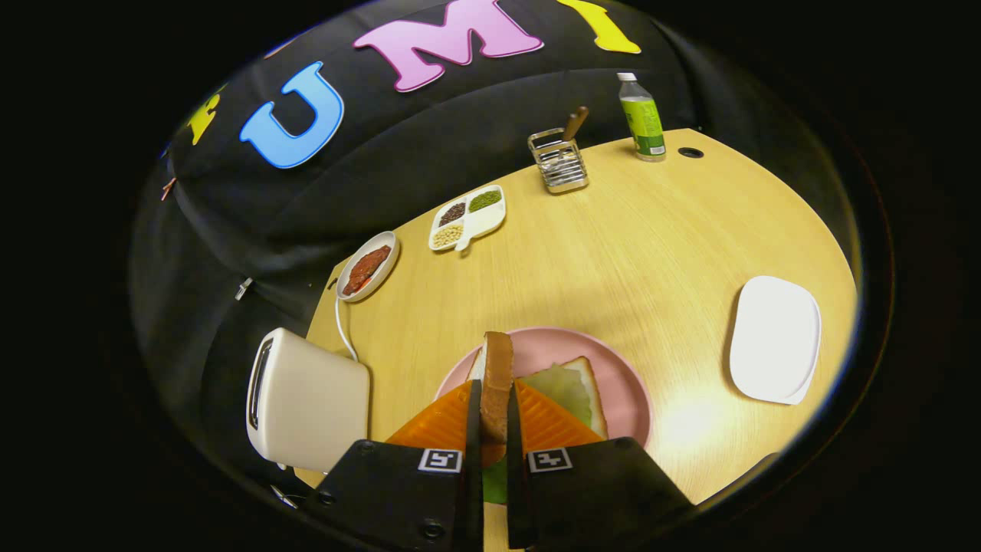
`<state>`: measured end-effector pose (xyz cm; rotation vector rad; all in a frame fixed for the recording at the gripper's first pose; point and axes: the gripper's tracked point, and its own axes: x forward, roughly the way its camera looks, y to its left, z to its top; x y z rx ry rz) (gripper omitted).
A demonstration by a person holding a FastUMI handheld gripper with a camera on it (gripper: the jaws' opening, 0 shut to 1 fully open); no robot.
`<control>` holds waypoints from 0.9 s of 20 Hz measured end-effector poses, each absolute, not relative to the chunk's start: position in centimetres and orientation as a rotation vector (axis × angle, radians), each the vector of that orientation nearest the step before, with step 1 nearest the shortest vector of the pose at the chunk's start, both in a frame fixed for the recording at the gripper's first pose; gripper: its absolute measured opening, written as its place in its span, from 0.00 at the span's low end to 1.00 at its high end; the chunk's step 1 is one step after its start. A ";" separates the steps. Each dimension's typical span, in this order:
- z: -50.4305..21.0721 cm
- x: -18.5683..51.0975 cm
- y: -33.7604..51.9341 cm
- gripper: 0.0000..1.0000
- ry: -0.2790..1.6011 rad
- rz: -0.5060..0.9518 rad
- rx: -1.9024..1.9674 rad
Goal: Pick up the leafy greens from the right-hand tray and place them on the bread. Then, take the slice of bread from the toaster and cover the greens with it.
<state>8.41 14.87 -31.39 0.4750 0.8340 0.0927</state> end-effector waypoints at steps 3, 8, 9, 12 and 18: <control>-32.4 7.6 12.9 0.31 0.845 0.045 0.462; -32.7 6.1 11.4 0.60 0.844 0.014 0.409; -32.2 6.1 11.0 0.81 0.831 0.009 0.397; -30.0 5.8 10.5 0.99 0.784 0.023 0.332; -18.7 7.9 9.3 0.99 0.520 0.040 0.190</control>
